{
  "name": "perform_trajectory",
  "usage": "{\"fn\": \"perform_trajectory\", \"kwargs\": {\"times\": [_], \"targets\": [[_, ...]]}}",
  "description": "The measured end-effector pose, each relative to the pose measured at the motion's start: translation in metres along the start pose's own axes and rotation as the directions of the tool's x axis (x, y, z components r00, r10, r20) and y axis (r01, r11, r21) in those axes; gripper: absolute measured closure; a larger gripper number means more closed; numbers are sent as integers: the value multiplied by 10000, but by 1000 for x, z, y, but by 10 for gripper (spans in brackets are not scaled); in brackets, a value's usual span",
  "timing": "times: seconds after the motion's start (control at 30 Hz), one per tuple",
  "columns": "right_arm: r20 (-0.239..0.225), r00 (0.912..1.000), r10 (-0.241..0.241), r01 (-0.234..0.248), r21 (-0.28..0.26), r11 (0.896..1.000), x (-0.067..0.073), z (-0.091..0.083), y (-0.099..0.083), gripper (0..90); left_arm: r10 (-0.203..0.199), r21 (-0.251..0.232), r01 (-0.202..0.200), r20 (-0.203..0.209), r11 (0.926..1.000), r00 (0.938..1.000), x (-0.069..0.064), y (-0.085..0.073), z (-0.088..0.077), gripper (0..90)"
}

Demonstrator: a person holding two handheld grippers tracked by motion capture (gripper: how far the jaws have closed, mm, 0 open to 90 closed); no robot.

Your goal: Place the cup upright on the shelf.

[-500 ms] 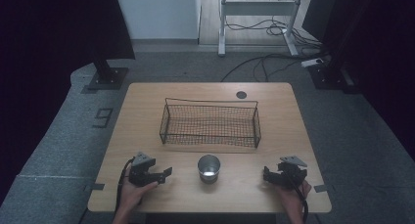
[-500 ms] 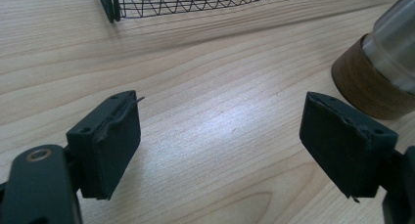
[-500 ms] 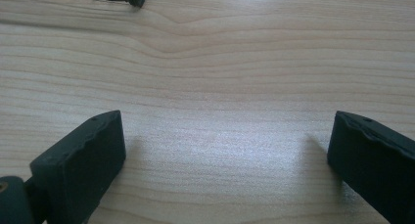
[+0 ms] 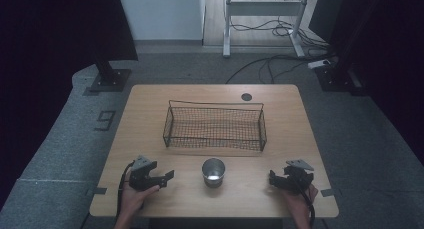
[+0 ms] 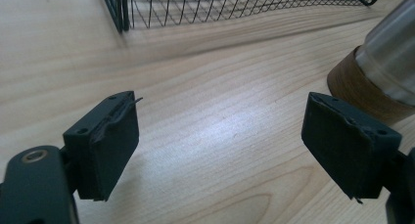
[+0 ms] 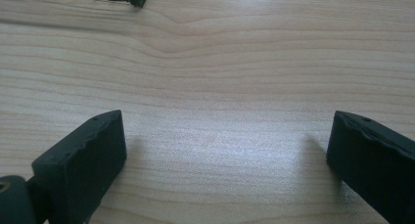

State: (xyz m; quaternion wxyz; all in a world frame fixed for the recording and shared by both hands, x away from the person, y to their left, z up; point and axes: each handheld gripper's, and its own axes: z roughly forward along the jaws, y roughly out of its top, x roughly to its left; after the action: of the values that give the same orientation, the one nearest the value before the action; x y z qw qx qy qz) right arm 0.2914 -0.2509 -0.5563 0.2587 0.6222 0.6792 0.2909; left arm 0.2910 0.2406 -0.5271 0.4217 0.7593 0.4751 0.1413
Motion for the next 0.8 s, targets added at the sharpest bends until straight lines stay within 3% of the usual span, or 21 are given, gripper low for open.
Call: {"fn": "perform_trajectory", "kwargs": {"times": [0.37,0.43,0.6,0.8], "targets": [[-31,10000,5,-5,6,10000,0,0,0,13,-204,-133,207,223,9997,9995,2,1,-3,149],[-46,10000,-7,7,7,10000,0,0,0,14,-315,-407,332,397,9986,9987,2,4,-8,152],[-56,10000,-16,16,-3,10000,0,0,0,16,-356,-546,390,615,9977,9975,0,7,-13,161],[-54,10000,-13,13,-4,10000,0,0,0,17,-264,-740,359,1254,9966,9918,-10,14,-20,169]]}}
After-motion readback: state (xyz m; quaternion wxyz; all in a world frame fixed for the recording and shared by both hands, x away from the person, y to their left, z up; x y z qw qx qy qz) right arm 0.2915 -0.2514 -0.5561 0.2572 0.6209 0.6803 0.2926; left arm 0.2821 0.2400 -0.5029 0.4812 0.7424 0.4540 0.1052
